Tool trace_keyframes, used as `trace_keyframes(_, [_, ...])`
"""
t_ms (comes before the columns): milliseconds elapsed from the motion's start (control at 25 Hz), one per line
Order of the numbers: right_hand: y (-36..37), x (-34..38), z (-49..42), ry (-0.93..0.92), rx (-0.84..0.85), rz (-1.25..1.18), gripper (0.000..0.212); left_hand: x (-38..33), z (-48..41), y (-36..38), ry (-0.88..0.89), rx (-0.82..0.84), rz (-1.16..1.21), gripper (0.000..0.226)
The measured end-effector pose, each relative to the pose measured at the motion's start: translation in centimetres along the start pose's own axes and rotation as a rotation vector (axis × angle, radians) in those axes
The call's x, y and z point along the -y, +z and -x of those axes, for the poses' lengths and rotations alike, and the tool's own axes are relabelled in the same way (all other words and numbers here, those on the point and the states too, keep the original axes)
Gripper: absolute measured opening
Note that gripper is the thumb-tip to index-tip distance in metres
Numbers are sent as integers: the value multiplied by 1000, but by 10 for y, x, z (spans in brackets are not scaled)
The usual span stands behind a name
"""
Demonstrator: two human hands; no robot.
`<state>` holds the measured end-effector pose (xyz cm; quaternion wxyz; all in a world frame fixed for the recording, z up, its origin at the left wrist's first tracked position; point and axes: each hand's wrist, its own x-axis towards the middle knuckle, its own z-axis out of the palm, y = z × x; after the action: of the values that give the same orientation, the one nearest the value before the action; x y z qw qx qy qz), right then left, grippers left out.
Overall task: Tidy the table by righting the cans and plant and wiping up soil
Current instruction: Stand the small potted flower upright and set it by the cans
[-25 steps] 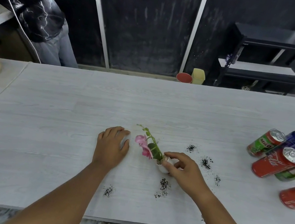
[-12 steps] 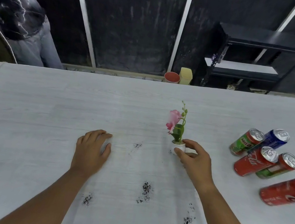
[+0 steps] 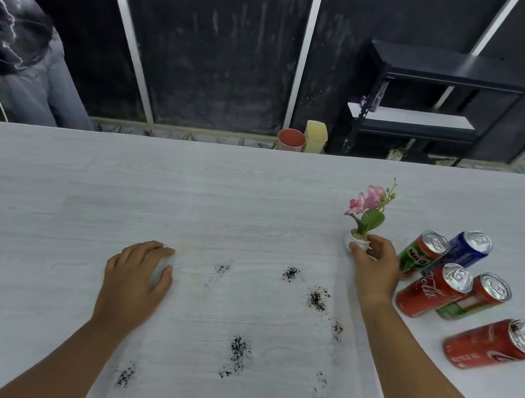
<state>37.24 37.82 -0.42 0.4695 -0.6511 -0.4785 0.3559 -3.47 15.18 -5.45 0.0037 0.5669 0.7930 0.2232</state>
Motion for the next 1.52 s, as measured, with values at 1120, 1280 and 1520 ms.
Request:
trace_keyframes(1120, [-112, -56, 165, -141, 200, 411, 49, -37, 17, -21, -120, -27, 295, 31])
trace_keyframes(1280, [-132, -53, 188, -133, 160, 510, 55, -139, 40, 6, 130, 115, 415, 30])
trace_keyframes(1520, [-184, -49, 222, -37, -11, 424, 57, -283, 85, 39, 564, 361, 480, 33])
